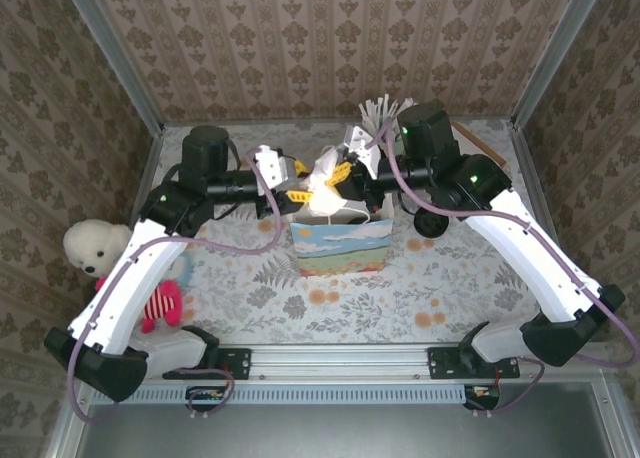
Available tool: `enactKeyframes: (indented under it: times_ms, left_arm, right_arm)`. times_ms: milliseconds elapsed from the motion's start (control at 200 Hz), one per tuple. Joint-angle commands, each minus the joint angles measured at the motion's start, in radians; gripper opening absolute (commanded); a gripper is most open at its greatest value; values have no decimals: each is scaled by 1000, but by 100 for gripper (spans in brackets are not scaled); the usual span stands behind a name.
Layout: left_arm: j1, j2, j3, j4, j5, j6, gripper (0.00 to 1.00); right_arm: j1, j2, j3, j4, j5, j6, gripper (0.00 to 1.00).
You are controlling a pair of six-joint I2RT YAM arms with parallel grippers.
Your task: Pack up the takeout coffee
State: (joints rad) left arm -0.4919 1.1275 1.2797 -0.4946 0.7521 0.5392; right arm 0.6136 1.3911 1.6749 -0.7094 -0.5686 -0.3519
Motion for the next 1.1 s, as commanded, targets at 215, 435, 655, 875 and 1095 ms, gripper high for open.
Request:
enactKeyframes:
  times_ms: [215, 435, 655, 875, 1095]
  left_arm:
    - [29, -272, -264, 280, -552, -592, 100]
    - [29, -327, -291, 143, -736, -997, 100]
    - [29, -346, -305, 49, -745, -1121, 100]
    - [29, -304, -269, -15, -704, -1143, 100]
    - [28, -247, -254, -3, -664, -1188, 100]
  right_arm:
    - [55, 46, 35, -93, 279, -327, 0]
    - [102, 82, 54, -194, 333, -648, 0]
    - [104, 161, 152, -398, 282, -776, 2]
    - [107, 174, 109, -320, 325, -945, 5]
    - [125, 220, 178, -458, 341, -1048, 8]
